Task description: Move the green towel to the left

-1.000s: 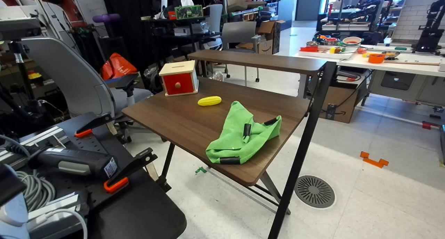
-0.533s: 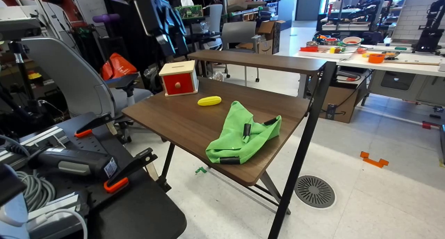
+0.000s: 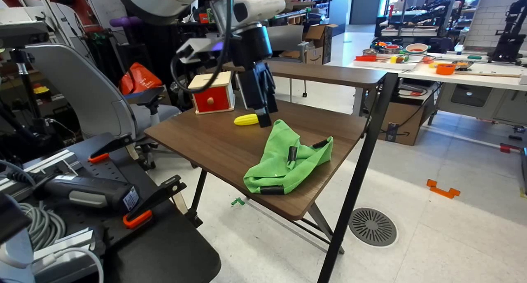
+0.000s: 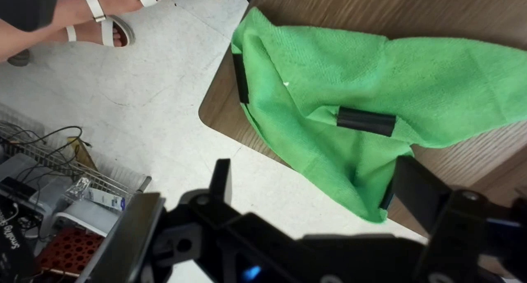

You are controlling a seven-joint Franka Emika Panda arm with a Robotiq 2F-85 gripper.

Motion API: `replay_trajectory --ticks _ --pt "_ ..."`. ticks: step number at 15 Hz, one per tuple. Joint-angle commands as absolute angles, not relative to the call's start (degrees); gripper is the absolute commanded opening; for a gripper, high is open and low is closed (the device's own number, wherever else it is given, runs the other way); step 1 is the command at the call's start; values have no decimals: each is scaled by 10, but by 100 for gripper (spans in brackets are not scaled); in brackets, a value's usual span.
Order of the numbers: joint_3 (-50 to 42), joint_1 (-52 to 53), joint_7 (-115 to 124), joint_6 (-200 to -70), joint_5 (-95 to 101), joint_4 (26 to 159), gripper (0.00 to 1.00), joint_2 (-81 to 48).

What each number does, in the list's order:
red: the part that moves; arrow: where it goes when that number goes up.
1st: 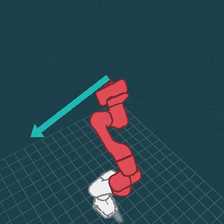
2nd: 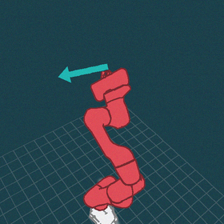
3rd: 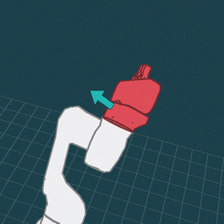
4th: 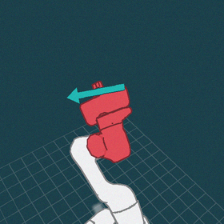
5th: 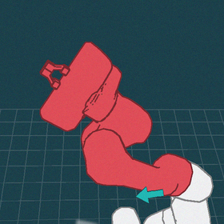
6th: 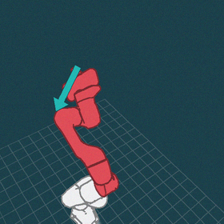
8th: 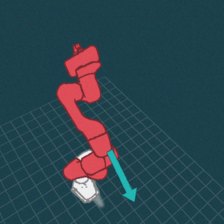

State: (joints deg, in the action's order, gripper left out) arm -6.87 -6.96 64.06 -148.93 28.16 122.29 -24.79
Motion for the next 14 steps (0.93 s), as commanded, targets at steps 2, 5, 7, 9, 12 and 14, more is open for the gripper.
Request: replay_trajectory --ticks 2,5,7,9,12,14 --pt "-132 -31 606 -1542 257 1137 100 -345" --pt "-146 -19 592 -1585 234 1114 100 -389" --pt "-148 -13 570 -1611 207 1107 100 -414" --pt "-150 -5 548 -1628 177 1099 100 -438" --pt "-146 2 511 -1638 130 1094 100 -463" --pt "-141 6 487 -1638 105 1095 100 -471"
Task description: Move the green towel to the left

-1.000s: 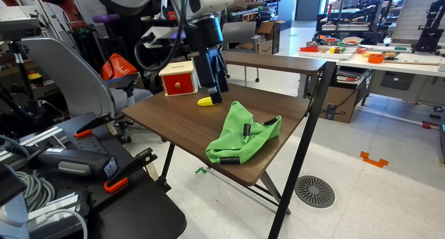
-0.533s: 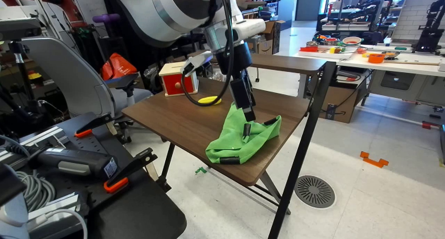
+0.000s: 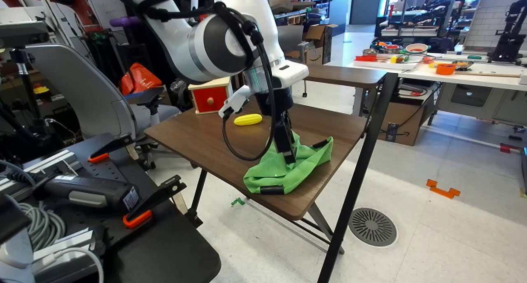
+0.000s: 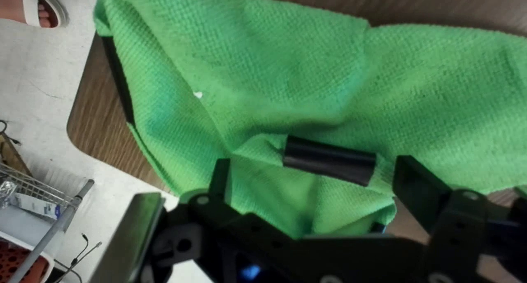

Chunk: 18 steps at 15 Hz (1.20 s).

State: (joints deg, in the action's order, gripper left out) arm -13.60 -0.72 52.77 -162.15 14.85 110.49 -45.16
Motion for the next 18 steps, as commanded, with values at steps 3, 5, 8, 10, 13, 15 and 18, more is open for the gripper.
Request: replay_trajectory --ticks 3,5,8,10,13,15,18 --pt "-128 10 447 -1639 72 1107 100 -469" --pt "-110 7 415 -1638 49 1119 100 -457" --pt "-91 7 361 -1632 23 1129 100 -446" --pt "-77 5 328 -1628 3 1134 100 -441" --pt "-66 8 290 -1622 -23 1138 100 -442" --pt "-61 8 269 -1619 -40 1141 100 -442" --pt "-64 7 247 -1616 -53 1146 100 -437"
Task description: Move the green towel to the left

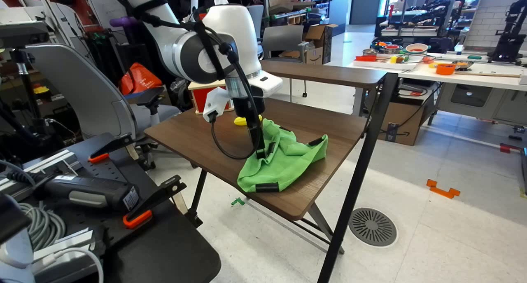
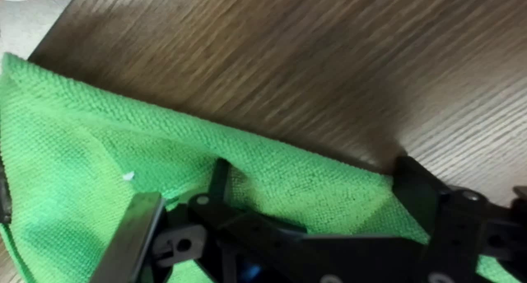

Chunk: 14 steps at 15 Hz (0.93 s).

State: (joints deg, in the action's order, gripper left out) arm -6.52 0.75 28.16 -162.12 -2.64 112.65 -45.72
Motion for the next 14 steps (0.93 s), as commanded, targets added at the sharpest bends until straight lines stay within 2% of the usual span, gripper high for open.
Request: replay_trajectory --ticks 1,6,14 --pt "-66 6 242 -1614 -55 1147 100 -436" --pt "-61 -2 224 -1609 -65 1148 100 -441" --pt "11 -62 126 -1610 -94 1162 100 -409"
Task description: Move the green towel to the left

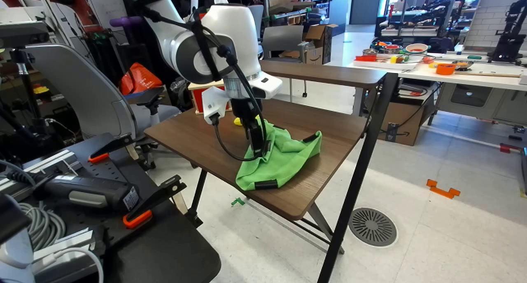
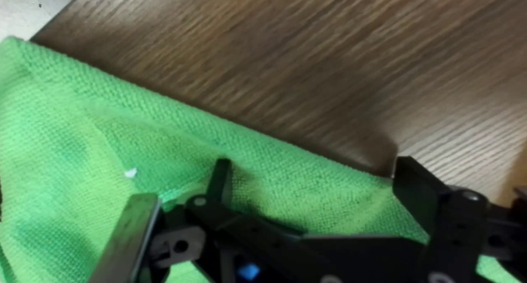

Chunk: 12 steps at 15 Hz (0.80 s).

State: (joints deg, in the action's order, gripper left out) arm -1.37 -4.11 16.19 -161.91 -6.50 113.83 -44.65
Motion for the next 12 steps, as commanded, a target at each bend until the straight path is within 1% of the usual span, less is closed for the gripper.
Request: replay_trajectory --ticks 1,3,6,12 --pt "15 -69 122 -1607 -100 1165 100 -397" --pt "19 -77 119 -1602 -112 1173 100 -376" --pt "-8 -69 135 -1600 -112 1168 100 -364" --pt "-67 -54 164 -1607 -98 1138 100 -421"
